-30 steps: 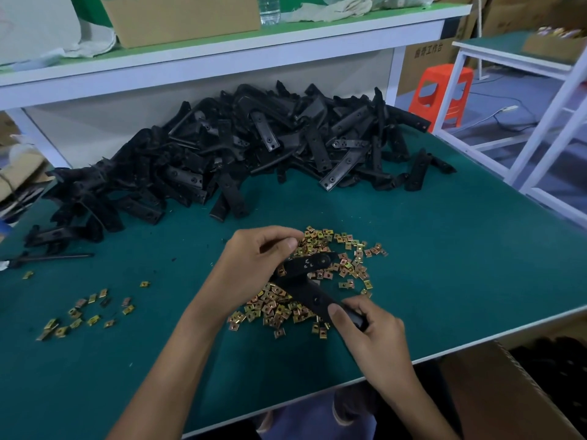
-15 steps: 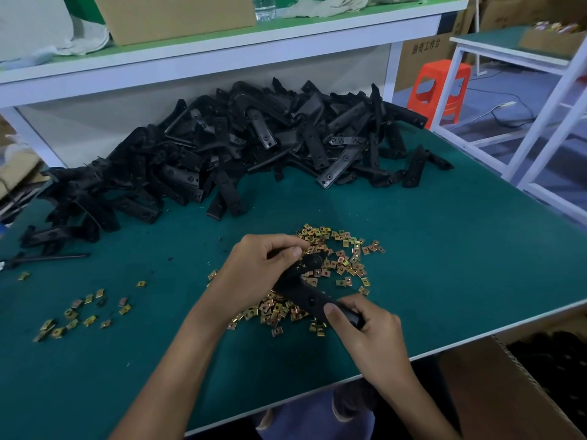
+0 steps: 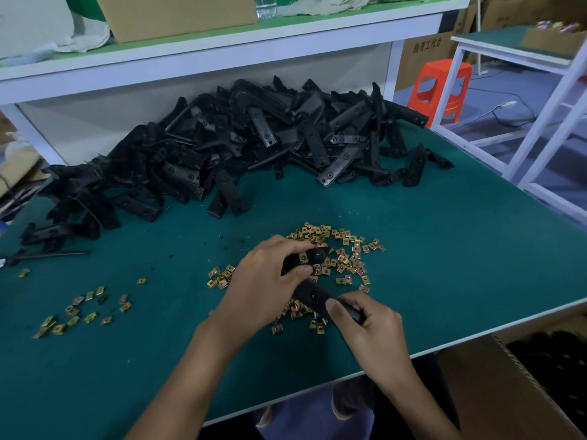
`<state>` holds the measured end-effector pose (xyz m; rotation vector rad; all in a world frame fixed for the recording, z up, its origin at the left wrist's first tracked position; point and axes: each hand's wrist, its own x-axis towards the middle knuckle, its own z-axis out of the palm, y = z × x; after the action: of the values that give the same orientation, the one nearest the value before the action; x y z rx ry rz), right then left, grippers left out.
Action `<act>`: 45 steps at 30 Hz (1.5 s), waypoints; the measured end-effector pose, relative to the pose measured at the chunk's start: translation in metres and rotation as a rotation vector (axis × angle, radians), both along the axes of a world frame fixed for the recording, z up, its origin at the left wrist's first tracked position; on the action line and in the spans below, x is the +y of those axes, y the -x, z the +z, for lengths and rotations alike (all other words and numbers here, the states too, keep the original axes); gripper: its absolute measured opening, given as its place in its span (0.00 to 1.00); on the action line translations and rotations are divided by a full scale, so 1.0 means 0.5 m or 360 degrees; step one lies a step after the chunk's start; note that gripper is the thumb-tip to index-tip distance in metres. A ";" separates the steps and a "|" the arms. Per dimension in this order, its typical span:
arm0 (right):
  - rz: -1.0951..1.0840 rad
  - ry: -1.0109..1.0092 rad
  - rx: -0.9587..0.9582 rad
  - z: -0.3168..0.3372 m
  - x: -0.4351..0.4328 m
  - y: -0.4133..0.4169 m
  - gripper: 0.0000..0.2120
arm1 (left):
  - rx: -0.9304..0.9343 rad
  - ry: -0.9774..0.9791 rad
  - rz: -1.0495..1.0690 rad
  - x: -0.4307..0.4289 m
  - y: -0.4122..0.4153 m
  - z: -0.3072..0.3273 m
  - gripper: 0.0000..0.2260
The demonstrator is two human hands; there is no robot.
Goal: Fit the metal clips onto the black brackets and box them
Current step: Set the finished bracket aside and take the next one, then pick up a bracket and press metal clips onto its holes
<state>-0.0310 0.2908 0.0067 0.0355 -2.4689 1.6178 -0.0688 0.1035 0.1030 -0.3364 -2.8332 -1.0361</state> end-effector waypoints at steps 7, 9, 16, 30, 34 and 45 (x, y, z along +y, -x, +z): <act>0.0001 0.0048 -0.0024 0.001 0.000 -0.001 0.08 | 0.0062 0.0013 -0.0011 0.003 -0.006 0.003 0.16; -0.0019 0.0109 -0.0033 0.007 -0.001 -0.002 0.08 | 0.0092 0.0015 -0.0029 0.007 -0.007 0.009 0.19; -0.0245 0.0420 -0.0118 0.011 0.048 -0.071 0.13 | 0.0107 -0.0104 -0.0153 0.054 -0.016 0.018 0.20; -0.1410 0.0717 -0.0502 -0.048 0.463 -0.384 0.35 | -0.0256 0.0003 -0.0554 0.158 -0.005 -0.090 0.18; -0.1449 -0.0034 -0.0559 -0.036 0.524 -0.352 0.42 | -0.0196 -0.0133 -0.0513 0.145 -0.015 -0.078 0.17; -0.0341 -0.0099 0.0016 0.034 0.143 -0.077 0.10 | -0.0143 -0.0121 0.0517 -0.066 0.095 -0.094 0.11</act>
<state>0.0075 0.3624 0.0234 -0.2042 -2.4194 1.4493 -0.1163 0.0703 0.0559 0.1775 -2.7850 -1.1058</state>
